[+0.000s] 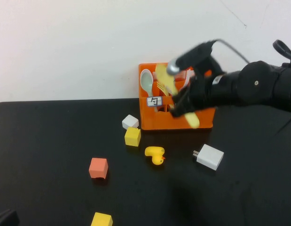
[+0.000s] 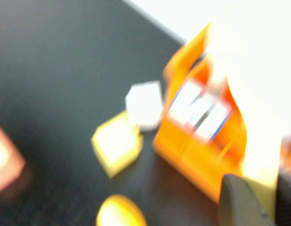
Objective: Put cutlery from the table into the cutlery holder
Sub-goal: Place the spoon on the box
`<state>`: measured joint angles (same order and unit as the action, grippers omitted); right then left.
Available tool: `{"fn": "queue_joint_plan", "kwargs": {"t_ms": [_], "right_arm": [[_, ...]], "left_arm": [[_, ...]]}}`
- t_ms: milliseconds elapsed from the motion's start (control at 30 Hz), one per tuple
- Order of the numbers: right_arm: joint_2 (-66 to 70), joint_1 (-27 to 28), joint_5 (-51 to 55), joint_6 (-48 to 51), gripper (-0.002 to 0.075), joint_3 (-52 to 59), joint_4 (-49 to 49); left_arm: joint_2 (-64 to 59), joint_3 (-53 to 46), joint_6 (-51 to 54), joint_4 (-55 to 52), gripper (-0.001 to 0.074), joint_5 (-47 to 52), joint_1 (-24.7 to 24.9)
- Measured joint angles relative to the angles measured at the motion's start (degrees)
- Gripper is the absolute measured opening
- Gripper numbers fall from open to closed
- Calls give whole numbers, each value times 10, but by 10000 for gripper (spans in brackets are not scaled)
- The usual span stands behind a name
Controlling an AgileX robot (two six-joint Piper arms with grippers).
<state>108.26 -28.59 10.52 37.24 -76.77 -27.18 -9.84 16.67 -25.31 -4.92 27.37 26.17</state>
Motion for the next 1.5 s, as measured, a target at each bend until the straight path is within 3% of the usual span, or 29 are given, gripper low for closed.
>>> {"fn": "queue_joint_plan", "kwargs": {"t_ms": [367,600,1000,1300,1500], "right_arm": [[0,-50,-259,-2,135,1,-20],[31,-70,-372,-111,135,0,85],[140,-70,-366,-208,134,-141,188],[186,-70,-362,-206,134,-170,192],[190,-70,-361,-152,134,-170,186]], "left_arm": [[0,0,0,0,-1,-1,0],[0,0,0,0,-1,-7,0],[0,0,0,-7,-1,-9,0],[0,0,-1,-13,-1,-9,0],[0,0,-1,-13,-1,-9,0]]}}
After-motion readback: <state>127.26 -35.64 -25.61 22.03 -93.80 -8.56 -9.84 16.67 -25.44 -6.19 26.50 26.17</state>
